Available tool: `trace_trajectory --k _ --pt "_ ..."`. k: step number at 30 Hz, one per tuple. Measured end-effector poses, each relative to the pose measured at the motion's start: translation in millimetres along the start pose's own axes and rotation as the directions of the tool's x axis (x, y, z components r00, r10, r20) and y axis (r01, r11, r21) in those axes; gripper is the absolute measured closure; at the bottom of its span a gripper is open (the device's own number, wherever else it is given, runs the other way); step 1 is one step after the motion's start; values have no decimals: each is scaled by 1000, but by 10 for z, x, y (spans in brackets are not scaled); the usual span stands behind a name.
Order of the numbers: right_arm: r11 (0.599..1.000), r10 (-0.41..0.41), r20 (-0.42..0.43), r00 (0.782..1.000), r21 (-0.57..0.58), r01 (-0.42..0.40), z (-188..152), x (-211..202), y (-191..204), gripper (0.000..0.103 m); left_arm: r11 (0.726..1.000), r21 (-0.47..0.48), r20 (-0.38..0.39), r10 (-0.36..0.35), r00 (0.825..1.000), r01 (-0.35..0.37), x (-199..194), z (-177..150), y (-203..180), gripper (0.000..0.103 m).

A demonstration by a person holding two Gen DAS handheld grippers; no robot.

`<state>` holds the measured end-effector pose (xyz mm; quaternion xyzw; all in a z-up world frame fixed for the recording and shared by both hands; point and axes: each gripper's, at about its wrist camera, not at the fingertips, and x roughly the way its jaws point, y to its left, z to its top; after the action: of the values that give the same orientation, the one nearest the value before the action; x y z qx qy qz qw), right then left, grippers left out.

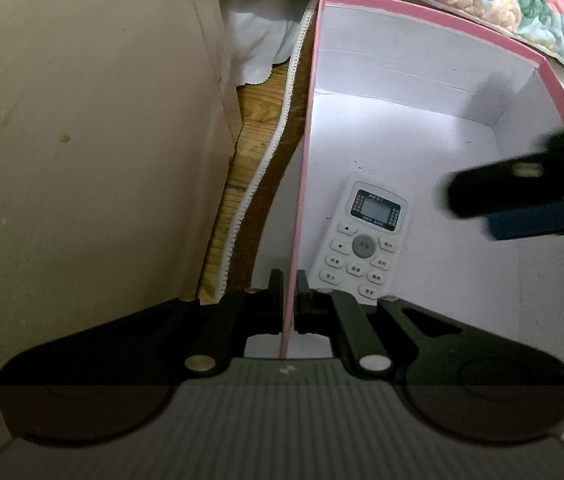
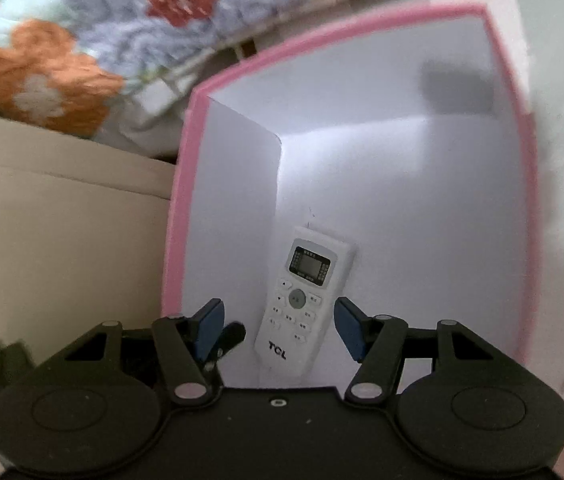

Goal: Organize rigid objects
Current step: 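Carry the white remote into the pink box and open the right tool, then grasp the plain white rectangular remote with the right tool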

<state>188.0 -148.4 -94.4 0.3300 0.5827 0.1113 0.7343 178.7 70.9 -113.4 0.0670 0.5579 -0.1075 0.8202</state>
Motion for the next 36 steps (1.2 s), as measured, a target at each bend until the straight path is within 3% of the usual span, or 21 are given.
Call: trace_trajectory --k 6,10,13,16,19,22,29,36 --pt "987 -8 90 996 -160 22 -263 -703 61 33 1000 14 4 7 1000 -7 7 0 -28 99" --pt "959 -28 195 980 -272 82 -561 -1270 38 33 1000 17 10 11 1000 -11 -4 -8 -62 99" --pt "929 -74 258 963 -332 161 -748 -1513 -78 33 1000 20 13 15 1000 -16 -13 -16 -81 99" --pt "906 -69 300 952 -381 185 -914 -1630 -298 33 1000 10 7 18 1000 -18 -13 -4 -88 99" --pt "904 -91 318 944 -370 212 -1063 -1682 -588 33 1000 16 10 26 1000 -26 -15 -3 -101 98" --pt "877 -169 310 936 -385 286 -1154 -1594 -799 33 999 22 12 32 999 -32 -27 -11 -121 98" --pt "769 -323 234 917 -500 399 -1269 -1186 -1084 33 999 23 14 35 999 -35 -46 -8 -139 98" --pt "661 -451 182 874 -590 464 -1258 -792 -1295 31 999 24 14 36 999 -37 -48 -7 -140 98"
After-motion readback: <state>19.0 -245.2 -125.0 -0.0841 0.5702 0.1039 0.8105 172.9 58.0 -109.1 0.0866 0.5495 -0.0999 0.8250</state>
